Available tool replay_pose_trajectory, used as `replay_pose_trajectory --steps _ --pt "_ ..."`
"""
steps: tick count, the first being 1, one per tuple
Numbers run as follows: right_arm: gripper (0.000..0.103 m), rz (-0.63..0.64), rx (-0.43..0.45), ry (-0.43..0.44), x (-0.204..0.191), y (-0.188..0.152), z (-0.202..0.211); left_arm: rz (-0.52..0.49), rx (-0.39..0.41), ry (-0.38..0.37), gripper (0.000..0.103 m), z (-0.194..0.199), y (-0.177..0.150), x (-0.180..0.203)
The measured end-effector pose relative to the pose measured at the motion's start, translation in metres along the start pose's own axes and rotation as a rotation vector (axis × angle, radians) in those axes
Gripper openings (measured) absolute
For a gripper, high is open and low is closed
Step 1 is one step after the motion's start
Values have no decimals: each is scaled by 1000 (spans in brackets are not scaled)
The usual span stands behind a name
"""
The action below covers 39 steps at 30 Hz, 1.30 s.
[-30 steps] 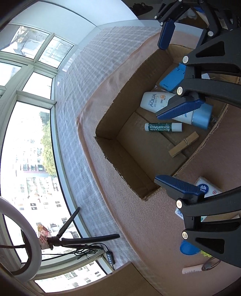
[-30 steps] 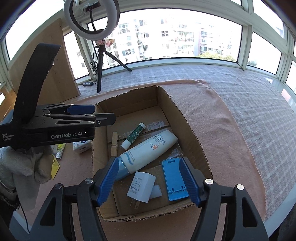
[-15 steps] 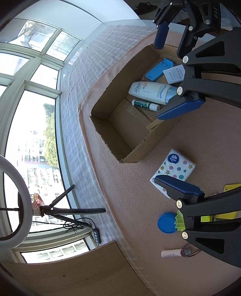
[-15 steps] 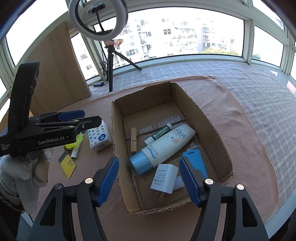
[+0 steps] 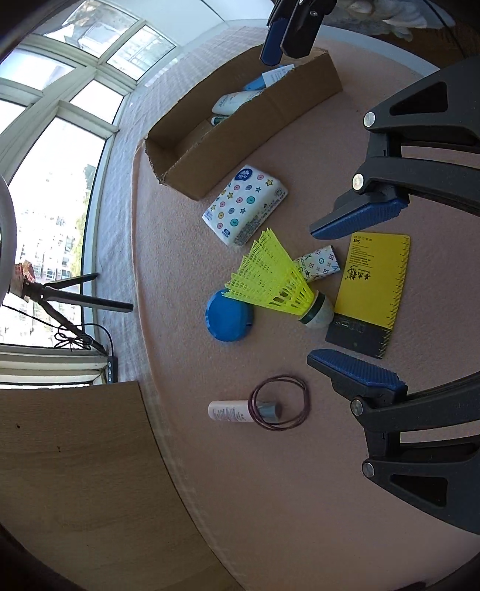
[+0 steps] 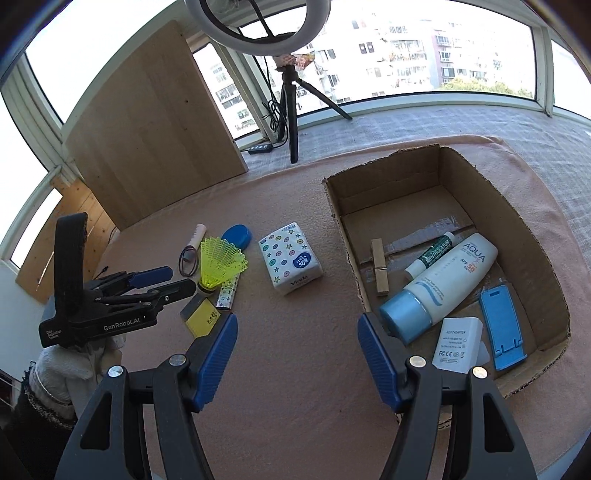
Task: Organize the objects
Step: 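Grasp the yellow shuttlecock by its cork with the right gripper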
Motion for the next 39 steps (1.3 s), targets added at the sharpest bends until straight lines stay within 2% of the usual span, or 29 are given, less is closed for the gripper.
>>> replay_pose_trajectory --steps 5,11,23,26,28,39 --pt "64 56 -22 45 -37 16 -23 12 -28 -25 65 -13 -7 -13" --pt "63 98 -60 82 -69 35 -56 0 -58 -47 57 -30 -10 -13" --pt "37 175 -163 100 -105 45 -118 33 -79 -93 41 -46 -6 -15" --pt "28 183 -187 98 -107 45 -130 30 -79 -96 36 -47 -5 -14" --pt "19 184 -198 99 -108 45 -134 34 -78 -98 31 -46 -5 -14" --pt "8 174 -185 110 -106 44 -129 37 -50 -104 31 -37 1 -13"
Point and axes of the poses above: each gripper's, at about its wrist camera, not at the fingertips, and z roughly against the way its jaws point, x to its right, y to its top, the point moved 7 cm from there along -z, roughly the way its jaws point, and after that the axes turned 5 degrees about -x, right-handed, at the moved point
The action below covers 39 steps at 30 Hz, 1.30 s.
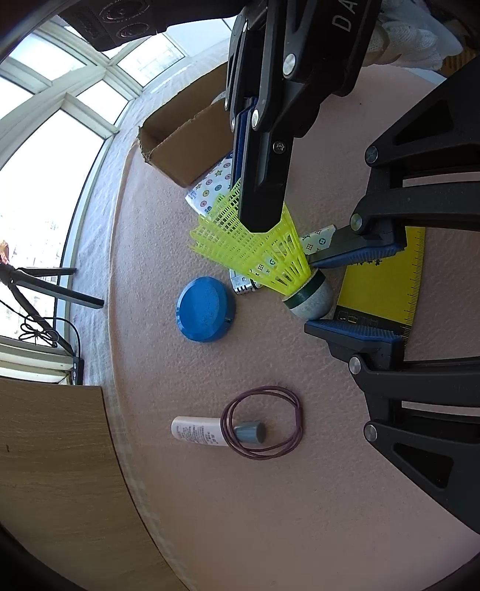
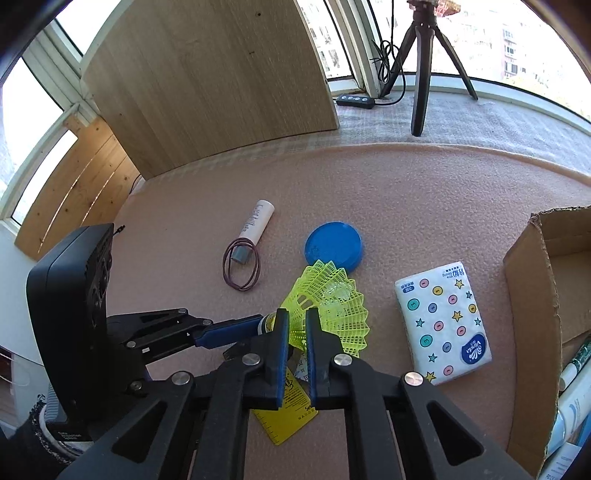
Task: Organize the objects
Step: 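Grasp the yellow shuttlecock by its cork with the right gripper, then carry the shuttlecock into the box and open the right gripper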
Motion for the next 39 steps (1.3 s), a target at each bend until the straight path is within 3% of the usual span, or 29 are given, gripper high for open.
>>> replay_pose_trajectory --steps 14,27,39 --pt "7 -10 111 -12 10 -2 57 -87 80 -19 31 32 22 51" --pt "7 -97 206 -79 71 -17 120 -222 112 -61 31 24 55 141" --pt "7 -180 258 -126 125 -26 153 -309 119 -73 31 6 80 207"
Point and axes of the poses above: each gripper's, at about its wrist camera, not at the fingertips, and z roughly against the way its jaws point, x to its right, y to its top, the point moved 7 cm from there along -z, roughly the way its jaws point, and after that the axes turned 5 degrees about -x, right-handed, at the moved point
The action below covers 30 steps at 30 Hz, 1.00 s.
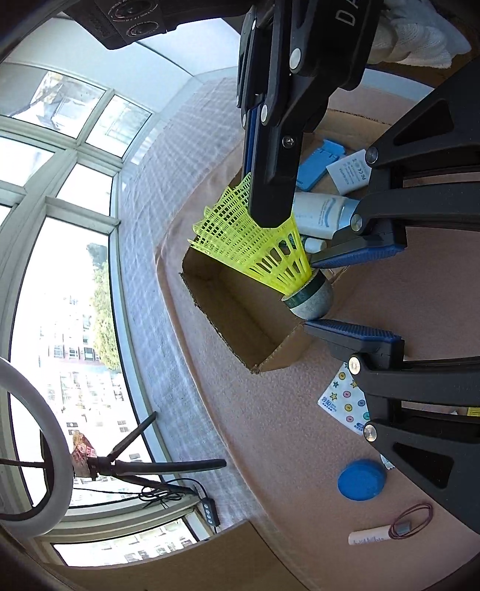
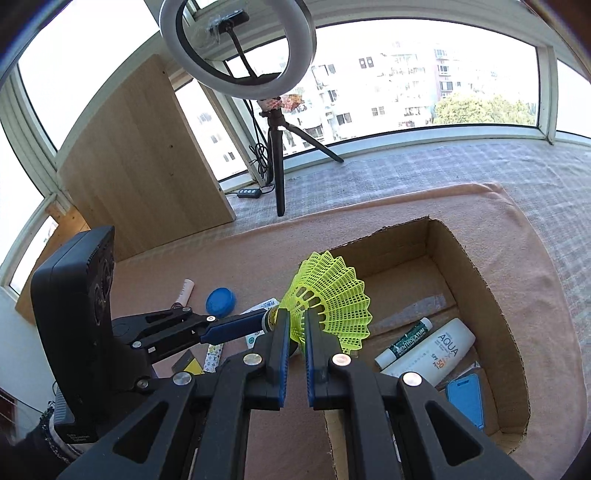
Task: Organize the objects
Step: 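Carry the shuttlecock into the box and open the right gripper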
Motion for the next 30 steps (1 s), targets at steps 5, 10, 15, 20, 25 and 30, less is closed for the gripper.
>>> replay_pose_trajectory --steps 5,10,15,20,25,30 --pt "7 -25 8 -10 17 4 4 -17 -2 -5 31 -9 9 13" --pt "7 -37 8 -21 28 5 3 -25 -9 -8 31 -17 13 18" --pt "11 -36 8 -28 34 3 4 -23 -18 -18 38 -20 14 19" --pt "78 -42 61 -108 40 4 11 -13 -1 20 82 -15 14 10" --pt "78 -65 44 -116 44 3 7 2 -11 23 82 -14 9 2" --pt "78 -70 39 -114 41 1 5 13 -11 34 82 -9 3 -6"
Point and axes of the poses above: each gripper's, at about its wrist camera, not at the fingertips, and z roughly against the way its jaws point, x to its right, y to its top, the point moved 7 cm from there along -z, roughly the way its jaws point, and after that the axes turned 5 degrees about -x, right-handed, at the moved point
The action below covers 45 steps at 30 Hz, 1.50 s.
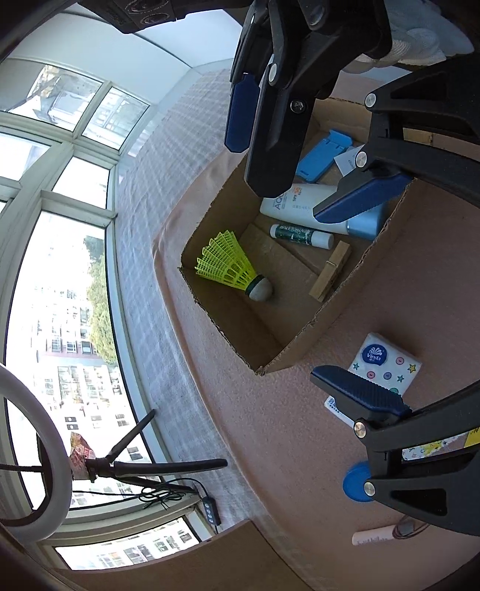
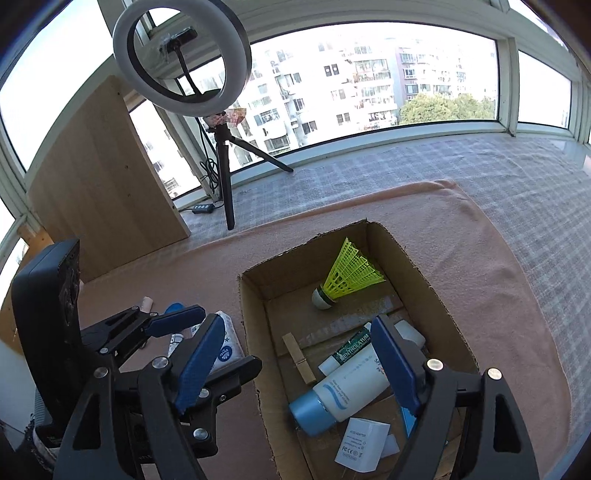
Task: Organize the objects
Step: 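Carry the shuttlecock into the box and open the right gripper, then grasp the patterned lighter with the right gripper while the left gripper grasps the purple rubber band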
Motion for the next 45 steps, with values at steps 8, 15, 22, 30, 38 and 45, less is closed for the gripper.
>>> replay_pose_trajectory --steps 8,15,22,30,38,45 --pt "78 12 -14 9 -16 -7 -4 45 1 31 82 19 -19 -30" --pt "78 26 -36 24 -36 -19 -10 114 4 76 82 45 -48 -80" --pt "78 40 -77 67 -60 -34 -18 190 -7 125 82 68 -85 -133" --pt "78 64 -123 127 -97 -50 -33 282 -36 172 77 83 -130 -193" --pt "78 104 -183 150 -135 -64 -58 364 -68 181 71 74 -154 -236" --pt "78 117 -246 165 -159 -68 -83 382 -85 170 61 56 -155 -250"
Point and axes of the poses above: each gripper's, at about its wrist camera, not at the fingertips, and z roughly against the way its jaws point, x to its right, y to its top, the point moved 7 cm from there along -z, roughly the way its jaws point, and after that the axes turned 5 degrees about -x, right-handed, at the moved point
